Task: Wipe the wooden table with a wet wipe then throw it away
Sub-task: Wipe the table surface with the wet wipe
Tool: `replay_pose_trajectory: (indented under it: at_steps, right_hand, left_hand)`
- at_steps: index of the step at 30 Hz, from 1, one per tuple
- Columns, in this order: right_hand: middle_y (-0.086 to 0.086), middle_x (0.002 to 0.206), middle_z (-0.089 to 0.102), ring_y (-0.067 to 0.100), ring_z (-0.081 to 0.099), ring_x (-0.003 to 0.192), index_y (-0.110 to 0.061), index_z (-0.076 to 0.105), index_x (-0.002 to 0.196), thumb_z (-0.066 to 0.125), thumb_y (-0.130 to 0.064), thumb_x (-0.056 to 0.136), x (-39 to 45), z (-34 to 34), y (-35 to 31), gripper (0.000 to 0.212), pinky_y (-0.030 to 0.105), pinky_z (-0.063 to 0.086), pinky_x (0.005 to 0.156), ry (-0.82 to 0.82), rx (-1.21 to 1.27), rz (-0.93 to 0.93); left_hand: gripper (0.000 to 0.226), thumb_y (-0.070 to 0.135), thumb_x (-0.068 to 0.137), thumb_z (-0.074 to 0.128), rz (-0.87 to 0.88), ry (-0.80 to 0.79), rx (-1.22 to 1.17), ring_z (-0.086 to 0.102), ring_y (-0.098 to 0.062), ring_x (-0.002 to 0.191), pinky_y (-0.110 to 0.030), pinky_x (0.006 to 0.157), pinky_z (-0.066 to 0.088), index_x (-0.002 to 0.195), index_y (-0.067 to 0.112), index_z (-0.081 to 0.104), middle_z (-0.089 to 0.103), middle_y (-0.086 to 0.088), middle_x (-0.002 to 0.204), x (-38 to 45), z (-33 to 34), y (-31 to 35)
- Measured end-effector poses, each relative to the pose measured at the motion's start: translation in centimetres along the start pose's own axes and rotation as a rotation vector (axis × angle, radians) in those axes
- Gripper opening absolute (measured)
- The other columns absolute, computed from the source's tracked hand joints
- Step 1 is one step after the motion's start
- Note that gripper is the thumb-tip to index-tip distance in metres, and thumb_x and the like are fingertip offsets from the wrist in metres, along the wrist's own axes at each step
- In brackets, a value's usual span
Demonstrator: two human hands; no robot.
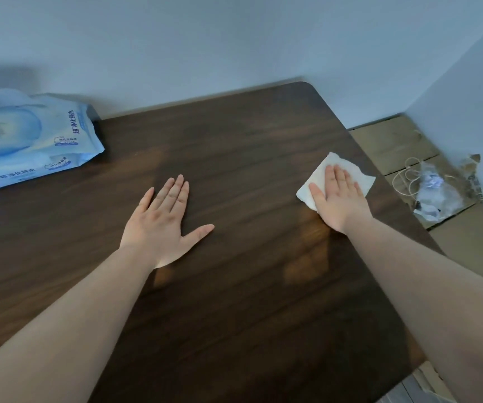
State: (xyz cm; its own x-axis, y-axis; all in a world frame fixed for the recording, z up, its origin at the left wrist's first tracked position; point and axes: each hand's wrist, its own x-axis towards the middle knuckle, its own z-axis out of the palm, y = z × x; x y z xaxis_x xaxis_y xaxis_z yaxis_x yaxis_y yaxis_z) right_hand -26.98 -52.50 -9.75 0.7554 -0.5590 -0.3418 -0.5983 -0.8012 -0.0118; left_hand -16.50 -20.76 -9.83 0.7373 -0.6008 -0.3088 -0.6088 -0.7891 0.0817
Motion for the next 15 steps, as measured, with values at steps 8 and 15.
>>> replay_pose_trajectory:
  at_steps: [8, 15]
  right_hand:
    - [0.002, 0.160, -0.011, 0.018, -0.010, 0.146, -0.017, -0.012, 0.150, 0.001, -0.060, 0.090, -7.3, 2.2, -4.2, 0.075, 0.036, -0.005, 0.117, -0.036, -0.122, -0.228]
    - [0.001, 0.159, -0.014, 0.015, -0.014, 0.145, -0.018, -0.013, 0.149, 0.007, -0.055, 0.096, -11.9, 3.4, -14.5, 0.068, 0.034, -0.010, 0.116, -0.052, -0.159, -0.537]
  left_hand:
    - [0.085, 0.070, 0.084, 0.007, -0.088, 0.024, -0.129, -0.018, -0.009, 0.141, -0.033, 0.116, -0.007, 0.146, 0.018, -0.016, -0.021, 0.003, 0.155, -5.9, 0.5, -2.2]
    - [0.090, 0.075, 0.081, 0.010, -0.308, 0.052, -0.183, -0.010, -0.012, 0.144, -0.037, 0.117, -0.003, 0.149, 0.017, -0.007, -0.012, 0.001, 0.157, -16.8, 3.2, -12.5]
